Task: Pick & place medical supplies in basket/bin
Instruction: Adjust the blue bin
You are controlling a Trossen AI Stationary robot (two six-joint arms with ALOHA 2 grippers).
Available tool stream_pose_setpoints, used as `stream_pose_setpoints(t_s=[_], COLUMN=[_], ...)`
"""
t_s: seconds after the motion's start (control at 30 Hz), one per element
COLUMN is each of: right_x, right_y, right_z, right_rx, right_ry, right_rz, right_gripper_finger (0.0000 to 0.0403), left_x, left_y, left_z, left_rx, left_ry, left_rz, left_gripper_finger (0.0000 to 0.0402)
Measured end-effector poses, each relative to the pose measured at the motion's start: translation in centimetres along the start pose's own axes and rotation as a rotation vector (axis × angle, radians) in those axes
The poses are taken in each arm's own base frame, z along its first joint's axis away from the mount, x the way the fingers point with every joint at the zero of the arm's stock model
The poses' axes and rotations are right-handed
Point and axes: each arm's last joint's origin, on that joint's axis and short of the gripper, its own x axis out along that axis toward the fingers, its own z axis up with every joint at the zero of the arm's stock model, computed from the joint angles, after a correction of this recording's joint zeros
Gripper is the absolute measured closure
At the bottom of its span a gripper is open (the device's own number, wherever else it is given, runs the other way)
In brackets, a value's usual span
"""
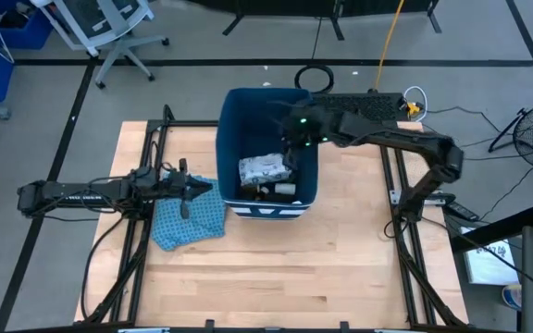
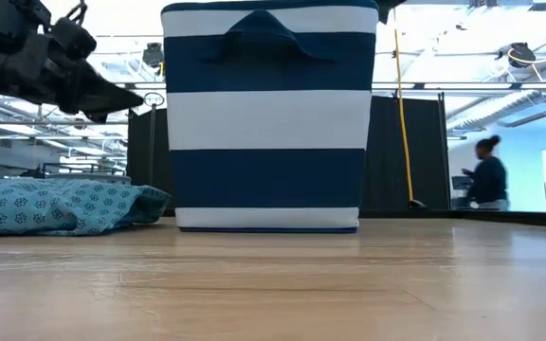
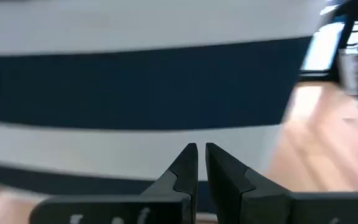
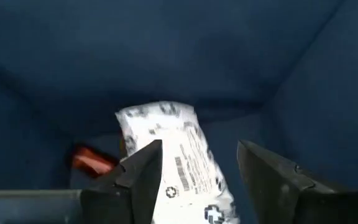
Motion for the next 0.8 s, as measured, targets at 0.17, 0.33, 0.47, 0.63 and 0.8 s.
stream_pose_setpoints(t_s=[0.17,0.33,0.47,0.63,0.8], right_x=[-5.5,-11.3,-14.5,-14.9,-13.6], right_y=[0.9,2.2,3.0,3.9,4.4], right_z=[1.6,1.6,-0.2,-4.4,-9.3], right_rx=[-0.026,-0.035,-0.006,0.104,0.183], right_ry=[-0.134,-0.223,-0.218,-0.165,-0.083], right_rz=[-0.068,-0.237,-0.348,-0.367,-0.502], right_gripper_finger=[0.0217,0.0282,0.0374,0.0395,0.0401], left_x=[0.7,1.6,2.2,2.7,3.4], left_y=[0.3,0.8,1.2,1.7,1.8], left_z=[-1.1,-1.7,-1.8,-1.6,-1.5], left_rx=[-0.018,-0.054,-0.124,-0.205,-0.226], left_ry=[0.105,0.150,0.135,0.128,0.158], left_rz=[0.115,0.197,0.268,0.325,0.332], left_gripper_finger=[0.0364,0.0364,0.0364,0.0364,0.0364])
